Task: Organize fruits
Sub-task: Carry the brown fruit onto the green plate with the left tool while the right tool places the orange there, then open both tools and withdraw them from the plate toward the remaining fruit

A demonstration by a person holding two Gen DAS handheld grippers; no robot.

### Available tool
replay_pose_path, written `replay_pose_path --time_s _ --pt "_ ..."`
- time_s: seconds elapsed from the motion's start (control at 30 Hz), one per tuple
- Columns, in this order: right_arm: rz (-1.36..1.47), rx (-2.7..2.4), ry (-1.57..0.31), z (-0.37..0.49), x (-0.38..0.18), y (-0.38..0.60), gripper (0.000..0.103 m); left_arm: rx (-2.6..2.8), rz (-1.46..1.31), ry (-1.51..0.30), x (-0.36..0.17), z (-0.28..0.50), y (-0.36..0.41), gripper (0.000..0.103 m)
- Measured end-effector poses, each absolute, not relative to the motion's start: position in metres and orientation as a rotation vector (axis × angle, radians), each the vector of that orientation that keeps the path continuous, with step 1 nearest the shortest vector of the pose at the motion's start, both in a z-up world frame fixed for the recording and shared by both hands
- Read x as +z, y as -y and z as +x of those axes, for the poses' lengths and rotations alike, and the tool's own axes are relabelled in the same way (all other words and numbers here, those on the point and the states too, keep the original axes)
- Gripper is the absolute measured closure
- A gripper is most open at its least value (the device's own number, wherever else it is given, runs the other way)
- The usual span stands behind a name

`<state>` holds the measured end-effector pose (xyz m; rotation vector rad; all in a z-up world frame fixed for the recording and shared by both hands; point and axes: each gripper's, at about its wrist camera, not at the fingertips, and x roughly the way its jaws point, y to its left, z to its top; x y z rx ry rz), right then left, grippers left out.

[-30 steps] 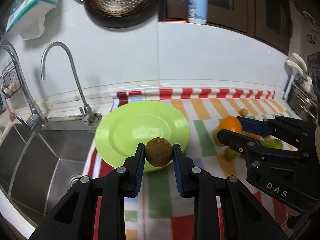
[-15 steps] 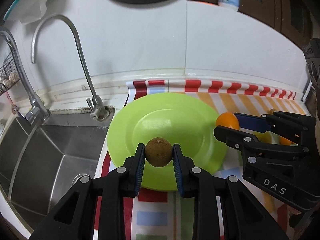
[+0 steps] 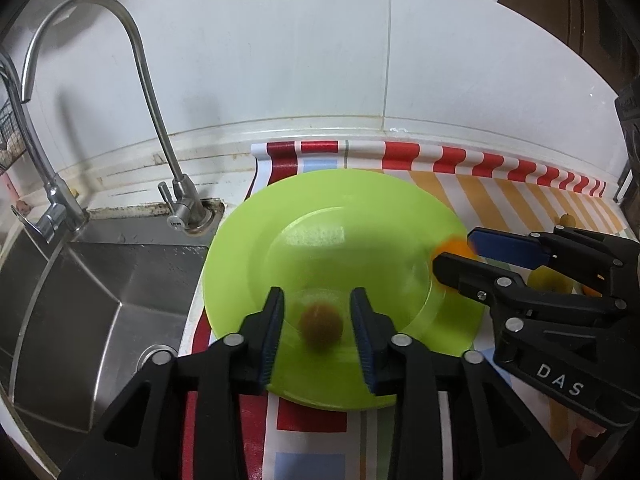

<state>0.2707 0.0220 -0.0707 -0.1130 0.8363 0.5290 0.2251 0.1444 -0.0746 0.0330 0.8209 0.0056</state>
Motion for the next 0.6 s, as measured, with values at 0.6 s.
replay_pose_path --time_s 0.6 --pt "-0.087 0.472 -0.73 0.218 -0.026 0.019 0.058 0.017 0.017 -0.72 -0.029 0.167 -0.124 0.047"
